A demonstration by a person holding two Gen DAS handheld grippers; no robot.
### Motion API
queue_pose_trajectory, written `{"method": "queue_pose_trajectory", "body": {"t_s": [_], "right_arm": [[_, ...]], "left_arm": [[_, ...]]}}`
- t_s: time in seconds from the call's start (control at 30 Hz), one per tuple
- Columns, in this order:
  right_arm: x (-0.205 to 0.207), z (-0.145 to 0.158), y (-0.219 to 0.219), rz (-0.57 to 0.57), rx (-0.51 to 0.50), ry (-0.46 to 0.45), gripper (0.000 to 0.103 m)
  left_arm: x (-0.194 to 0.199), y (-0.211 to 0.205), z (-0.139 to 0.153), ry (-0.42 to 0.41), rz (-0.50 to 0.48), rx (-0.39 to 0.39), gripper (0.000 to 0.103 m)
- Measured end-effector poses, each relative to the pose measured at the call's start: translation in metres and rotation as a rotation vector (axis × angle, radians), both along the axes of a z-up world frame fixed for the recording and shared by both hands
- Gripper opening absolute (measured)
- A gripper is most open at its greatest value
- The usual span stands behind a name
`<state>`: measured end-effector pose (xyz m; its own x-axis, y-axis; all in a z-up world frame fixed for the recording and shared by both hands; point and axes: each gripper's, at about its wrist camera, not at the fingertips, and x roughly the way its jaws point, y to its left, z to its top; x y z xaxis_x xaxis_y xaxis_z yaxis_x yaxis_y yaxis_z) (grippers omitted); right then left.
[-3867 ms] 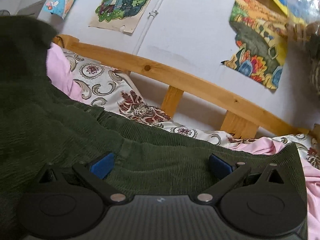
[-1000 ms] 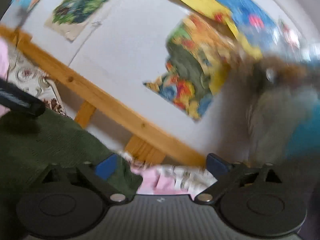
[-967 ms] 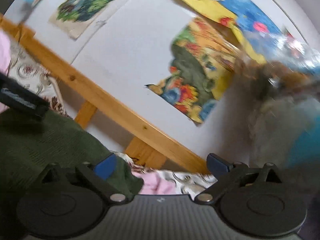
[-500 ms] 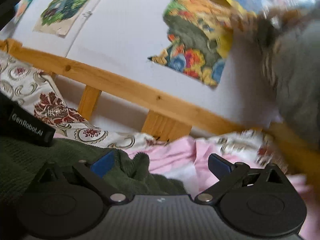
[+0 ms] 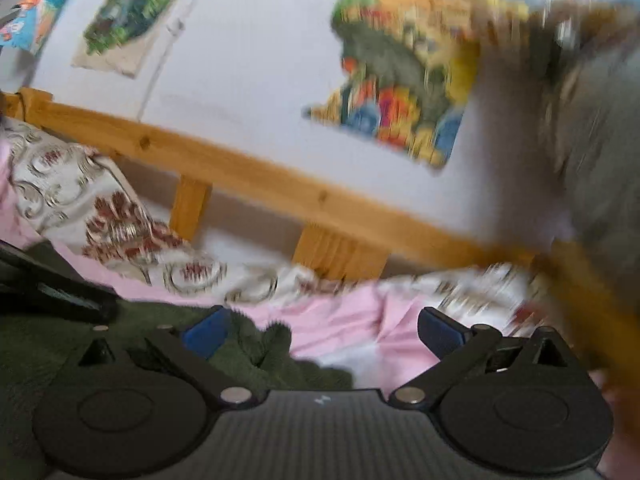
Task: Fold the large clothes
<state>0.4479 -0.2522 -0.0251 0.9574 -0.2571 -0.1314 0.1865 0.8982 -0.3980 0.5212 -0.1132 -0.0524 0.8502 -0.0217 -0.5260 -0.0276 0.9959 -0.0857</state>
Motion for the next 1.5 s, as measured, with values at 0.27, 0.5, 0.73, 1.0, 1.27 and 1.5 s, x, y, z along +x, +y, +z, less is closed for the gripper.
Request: {"method": "queue_pose_trajectory", "body": {"t_s": [0.27,0.5,0.73,1.0,1.27,1.5], "right_arm": [[-0.023,-0.046,0.01,-0.004,0.015,0.012,0.103],[-0.025,-0.026,0.003,-0.038,0.061,-0.03,0.103],[-0.012,-0.052,-0.005,-0.047,0.076,-0.021,0.103],[-0.012,-0.038,-0.024,-0.007,0.208,0.044,0.103],[-0.042,-0.027,-0.072,0.076,0.657,0.24,0.103],[-0.031,-0.04,-0.091,0.145,0.848,0.379,0.103]], "left_arm": [[-0.014,0.01,0.018,-0.009,-0.053,-0.038,0.102],[-0.076,0.04,0.027,-0.151,-0.088,-0.053,0.102],[-0.101,0.045,0.001,-0.183,-0.109,-0.043,0.102],[-0.092,0.058,0.007,-0.111,-0.149,-0.109,0.102],[-0.099,0.122,-0.025,0.152,-0.37,-0.468,0.102],[-0.077,0.12,-0.047,0.275,-0.451,-0.584,0.102]]}}
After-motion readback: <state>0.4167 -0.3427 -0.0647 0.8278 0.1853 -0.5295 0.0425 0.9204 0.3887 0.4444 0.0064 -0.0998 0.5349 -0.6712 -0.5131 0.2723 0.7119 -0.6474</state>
